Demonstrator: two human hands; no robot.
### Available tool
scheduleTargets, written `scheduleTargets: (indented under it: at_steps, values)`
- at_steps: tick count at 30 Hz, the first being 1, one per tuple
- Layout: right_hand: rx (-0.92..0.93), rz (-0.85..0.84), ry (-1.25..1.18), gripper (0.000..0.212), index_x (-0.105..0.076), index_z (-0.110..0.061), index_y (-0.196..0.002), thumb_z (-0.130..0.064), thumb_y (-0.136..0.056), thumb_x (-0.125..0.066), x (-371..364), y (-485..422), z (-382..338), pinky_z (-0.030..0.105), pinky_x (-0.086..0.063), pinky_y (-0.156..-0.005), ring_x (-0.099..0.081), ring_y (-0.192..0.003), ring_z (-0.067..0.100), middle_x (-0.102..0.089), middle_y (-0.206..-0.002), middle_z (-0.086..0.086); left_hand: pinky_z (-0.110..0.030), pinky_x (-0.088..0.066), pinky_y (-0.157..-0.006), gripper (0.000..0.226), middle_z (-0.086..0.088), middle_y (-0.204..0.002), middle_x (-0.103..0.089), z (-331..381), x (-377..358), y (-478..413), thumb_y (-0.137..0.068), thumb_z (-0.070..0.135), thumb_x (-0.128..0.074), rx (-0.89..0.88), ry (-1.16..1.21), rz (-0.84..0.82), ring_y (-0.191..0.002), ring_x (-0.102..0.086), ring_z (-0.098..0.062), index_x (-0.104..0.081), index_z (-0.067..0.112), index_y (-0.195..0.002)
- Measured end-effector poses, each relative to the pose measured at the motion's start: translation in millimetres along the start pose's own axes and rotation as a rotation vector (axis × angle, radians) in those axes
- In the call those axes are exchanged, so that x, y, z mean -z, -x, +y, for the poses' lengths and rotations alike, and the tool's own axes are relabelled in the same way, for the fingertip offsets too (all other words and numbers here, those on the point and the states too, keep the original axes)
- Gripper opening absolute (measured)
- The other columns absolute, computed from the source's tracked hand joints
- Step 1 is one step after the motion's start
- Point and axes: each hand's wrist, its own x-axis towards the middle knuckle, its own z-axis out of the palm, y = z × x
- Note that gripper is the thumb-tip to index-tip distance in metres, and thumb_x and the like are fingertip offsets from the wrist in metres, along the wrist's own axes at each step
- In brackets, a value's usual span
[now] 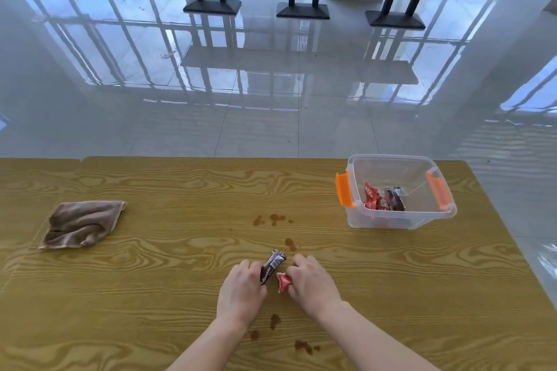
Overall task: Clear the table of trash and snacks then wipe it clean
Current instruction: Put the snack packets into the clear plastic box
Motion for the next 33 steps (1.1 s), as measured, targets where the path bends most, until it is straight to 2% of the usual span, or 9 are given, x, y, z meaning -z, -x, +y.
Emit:
scheduleTargets:
  at_steps: [3,10,18,26,28,33]
  values:
    - [-0.002,0.057,-0.036,0.027,-0.067,-0.009,-0.096,-0.028,-0.098,-0.048,4,-1,2,0.034,-0.043,-0.089,-0.046,-0.1,0.023,-0.053,-0.105,0.003,-0.028,-0.045,-0.085,0.032,0.006,-0.104,-0.056,3,5,-1,-0.086,0.024,-0.055,-0.011,0.006,0.023,-0.101,-0.052,-0.016,-0.059,0.026,-0.117]
    - [-0.018,0.228,-0.154,0.026,-0.071,-0.014,-0.096,-0.028,-0.098,-0.05,34,5,15,0.026,-0.034,-0.074,-0.049,-0.089,0.019,-0.054,-0.095,-0.001,-0.028,-0.044,-0.08,0.033,0.005,-0.096,-0.056,14,26,-9,-0.084,0.021,-0.057,-0.072,0.049,0.099,-0.094,-0.053,-0.017,-0.062,0.026,-0.115]
    - [-0.034,0.401,-0.181,0.019,-0.073,-0.015,-0.092,-0.023,-0.096,-0.057,83,12,27,0.03,-0.044,-0.072,-0.055,-0.087,0.019,-0.057,-0.091,-0.002,-0.03,-0.045,-0.076,0.034,0.005,-0.093,-0.059,37,62,-24,-0.081,0.019,-0.063,-0.173,0.137,0.244,-0.09,-0.055,-0.018,-0.065,0.025,-0.114]
    - [-0.031,0.585,-0.204,0.012,-0.078,-0.014,-0.096,-0.016,-0.092,-0.066,140,22,35,0.021,-0.042,-0.069,-0.059,-0.082,0.014,-0.067,-0.089,-0.002,-0.027,-0.038,-0.07,0.031,0.003,-0.092,-0.061,78,101,-52,-0.079,0.016,-0.066,-0.303,0.136,0.329,-0.086,-0.056,-0.019,-0.066,0.021,-0.11]
    - [-0.046,0.627,-0.213,0.012,-0.078,-0.014,-0.098,-0.016,-0.091,-0.068,152,25,41,0.022,-0.042,-0.071,-0.06,-0.084,0.015,-0.069,-0.091,-0.002,-0.028,-0.038,-0.071,0.034,0.002,-0.094,-0.062,93,106,-57,-0.079,0.016,-0.067,-0.332,0.14,0.329,-0.088,-0.056,-0.02,-0.066,0.021,-0.113]
    - [-0.123,0.656,-0.235,0.014,-0.077,-0.02,-0.095,-0.014,-0.09,-0.065,174,31,69,0.036,-0.05,-0.072,-0.061,-0.081,0.019,-0.071,-0.087,-0.005,-0.029,-0.038,-0.071,0.034,0.002,-0.094,-0.061,134,108,-69,-0.079,0.016,-0.067,-0.416,0.16,0.316,-0.086,-0.056,-0.02,-0.066,0.022,-0.112]
